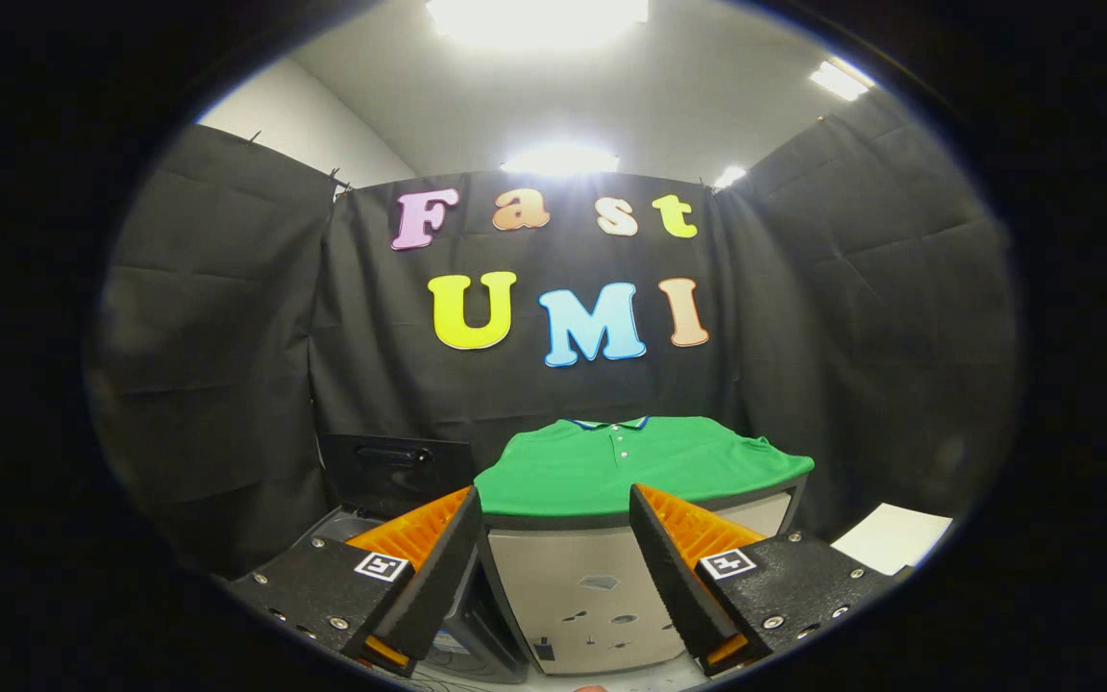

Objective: Put the clothes into the washing machine and then close the washing machine lid.

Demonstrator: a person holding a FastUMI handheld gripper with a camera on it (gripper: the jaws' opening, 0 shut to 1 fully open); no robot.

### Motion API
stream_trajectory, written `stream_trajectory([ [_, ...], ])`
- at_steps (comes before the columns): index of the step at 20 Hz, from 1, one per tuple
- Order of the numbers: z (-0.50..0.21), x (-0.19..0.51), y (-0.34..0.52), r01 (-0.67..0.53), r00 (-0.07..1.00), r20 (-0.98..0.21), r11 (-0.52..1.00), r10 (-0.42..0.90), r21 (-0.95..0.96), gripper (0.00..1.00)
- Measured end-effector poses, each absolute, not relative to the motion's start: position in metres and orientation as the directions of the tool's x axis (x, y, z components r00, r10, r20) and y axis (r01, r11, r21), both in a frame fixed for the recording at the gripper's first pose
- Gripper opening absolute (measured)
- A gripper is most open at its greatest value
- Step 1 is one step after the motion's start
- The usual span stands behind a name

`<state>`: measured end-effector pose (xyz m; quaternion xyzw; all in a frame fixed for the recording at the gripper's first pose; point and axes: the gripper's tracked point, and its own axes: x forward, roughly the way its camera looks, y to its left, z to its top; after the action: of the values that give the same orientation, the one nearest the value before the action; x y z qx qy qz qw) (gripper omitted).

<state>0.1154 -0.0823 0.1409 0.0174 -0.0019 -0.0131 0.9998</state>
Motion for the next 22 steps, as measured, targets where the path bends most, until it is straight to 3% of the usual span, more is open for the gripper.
stream_trajectory([
  [13, 0.170, 0.217, -0.133, -0.002, 0.995, -0.096, 1.000, 0.004, 0.015, 0.95],
  [22, 0.145, 0.284, -0.167, 0.016, 0.967, -0.256, 1.000, -0.010, 0.021, 0.95],
])
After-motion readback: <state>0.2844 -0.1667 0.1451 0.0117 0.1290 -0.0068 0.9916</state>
